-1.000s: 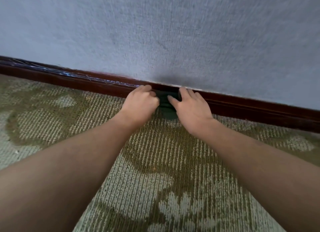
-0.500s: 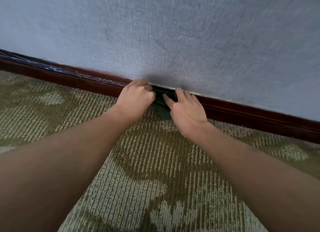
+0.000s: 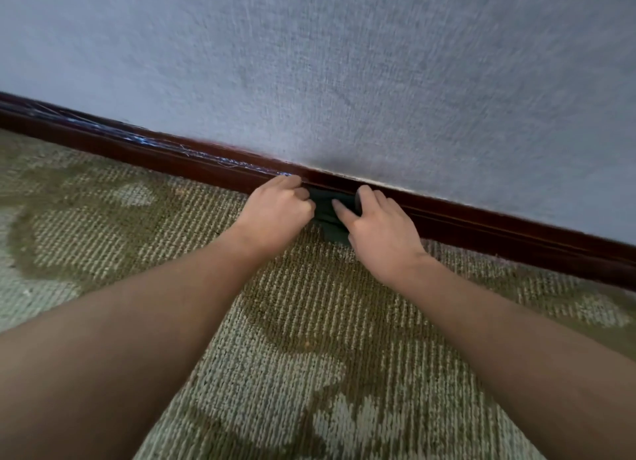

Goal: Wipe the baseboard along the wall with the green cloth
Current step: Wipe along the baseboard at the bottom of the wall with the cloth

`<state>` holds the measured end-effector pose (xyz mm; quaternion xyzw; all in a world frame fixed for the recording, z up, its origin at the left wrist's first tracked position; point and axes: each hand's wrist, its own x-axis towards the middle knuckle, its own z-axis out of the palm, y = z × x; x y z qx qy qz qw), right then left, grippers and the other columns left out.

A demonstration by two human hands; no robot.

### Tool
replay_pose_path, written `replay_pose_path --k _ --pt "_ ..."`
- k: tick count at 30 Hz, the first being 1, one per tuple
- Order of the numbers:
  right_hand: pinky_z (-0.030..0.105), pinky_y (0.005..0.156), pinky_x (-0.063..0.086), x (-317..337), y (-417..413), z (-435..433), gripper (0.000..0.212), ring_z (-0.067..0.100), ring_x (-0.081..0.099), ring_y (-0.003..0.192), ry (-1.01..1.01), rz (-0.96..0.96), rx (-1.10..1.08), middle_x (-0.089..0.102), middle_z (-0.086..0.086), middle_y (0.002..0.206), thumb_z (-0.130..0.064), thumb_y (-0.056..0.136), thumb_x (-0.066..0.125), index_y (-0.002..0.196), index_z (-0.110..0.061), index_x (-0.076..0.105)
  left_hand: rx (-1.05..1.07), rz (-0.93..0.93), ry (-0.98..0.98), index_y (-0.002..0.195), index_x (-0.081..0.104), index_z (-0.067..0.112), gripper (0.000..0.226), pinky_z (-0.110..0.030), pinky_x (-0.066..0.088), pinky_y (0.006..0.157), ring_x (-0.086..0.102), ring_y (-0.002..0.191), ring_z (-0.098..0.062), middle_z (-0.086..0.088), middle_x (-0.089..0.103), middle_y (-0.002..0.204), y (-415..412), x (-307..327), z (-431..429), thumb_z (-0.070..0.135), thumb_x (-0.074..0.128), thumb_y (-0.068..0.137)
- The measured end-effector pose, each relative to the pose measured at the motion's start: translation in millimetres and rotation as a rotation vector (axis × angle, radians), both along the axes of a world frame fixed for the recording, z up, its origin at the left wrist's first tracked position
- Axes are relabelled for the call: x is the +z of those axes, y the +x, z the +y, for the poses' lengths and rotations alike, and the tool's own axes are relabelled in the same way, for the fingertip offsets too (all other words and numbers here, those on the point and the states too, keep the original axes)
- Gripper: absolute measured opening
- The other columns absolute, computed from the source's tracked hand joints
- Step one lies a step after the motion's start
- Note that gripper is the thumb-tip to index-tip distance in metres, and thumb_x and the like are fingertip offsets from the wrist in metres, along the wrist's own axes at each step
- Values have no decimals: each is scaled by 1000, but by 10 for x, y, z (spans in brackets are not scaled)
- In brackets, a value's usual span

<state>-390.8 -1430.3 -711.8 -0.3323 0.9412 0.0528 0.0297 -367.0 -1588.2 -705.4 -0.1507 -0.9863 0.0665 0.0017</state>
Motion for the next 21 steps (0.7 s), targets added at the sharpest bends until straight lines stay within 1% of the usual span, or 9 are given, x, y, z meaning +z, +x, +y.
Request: replay_pose_path --k 1,3,4,6,9,13,17,19,21 --pt "34 93 33 16 -7 -33 55 28 36 113 -19 15 -6 33 14 125 -12 93 44 145 -17 23 -20 56 -11 101 67 11 23 -28 38 91 51 102 -21 -2 67 99 4 31 -37 4 57 82" --pt "35 95 32 39 -34 -102 55 29 36 115 -54 37 -18 33 14 127 -12 94 44 144 -17 24 -70 177 15 80 73 4 17 -31 50 74 62 81 -27 -7 71 77 -13 69 -125 -4 72 64" --pt "35 96 32 43 -46 -136 54 29 36 115 -66 42 -22 34 14 126 -12 94 43 144 -17 25 -87 197 38 71 73 1 17 -31 52 68 63 72 -28 -10 70 68 -13 95 -160 -8 75 57" --pt "35 96 32 32 -60 -196 52 29 37 114 -83 35 -28 34 13 124 -13 94 43 143 -17 27 -76 194 38 66 72 -1 16 -33 53 65 64 68 -30 -13 70 65 -12 124 -207 -11 75 54" --pt "35 97 32 11 -100 -239 51 29 37 115 -110 19 -52 35 14 125 -13 94 43 142 -18 29 -68 189 69 71 72 -3 14 -36 53 68 63 71 -31 -15 70 69 -52 117 -244 -12 72 59" --pt "36 97 31 0 -177 -258 51 29 35 115 -126 24 -85 34 14 127 -14 93 43 142 -19 30 -40 189 52 85 72 -1 16 -38 47 71 56 81 -32 -14 70 81 -177 72 -283 -7 63 73" --pt "35 95 32 -65 -164 -323 50 29 37 115 -143 -37 -94 35 14 127 -16 94 43 142 -19 31 62 115 118 104 68 3 27 -39 44 88 51 100 -29 -12 67 101 -244 -71 -317 -3 54 82" --pt "36 95 33 -66 -172 -338 49 30 38 115 -158 -48 -98 35 15 127 -17 94 43 141 -18 33 112 95 150 106 68 5 29 -39 45 88 49 101 -27 -10 66 103 -264 -94 -337 -5 54 82" --pt "36 96 33 -61 -179 -344 48 30 38 115 -161 -55 -101 36 15 126 -18 94 43 141 -17 34 141 77 169 103 68 6 30 -40 46 85 50 100 -27 -11 65 100 -289 -87 -339 -6 55 80"
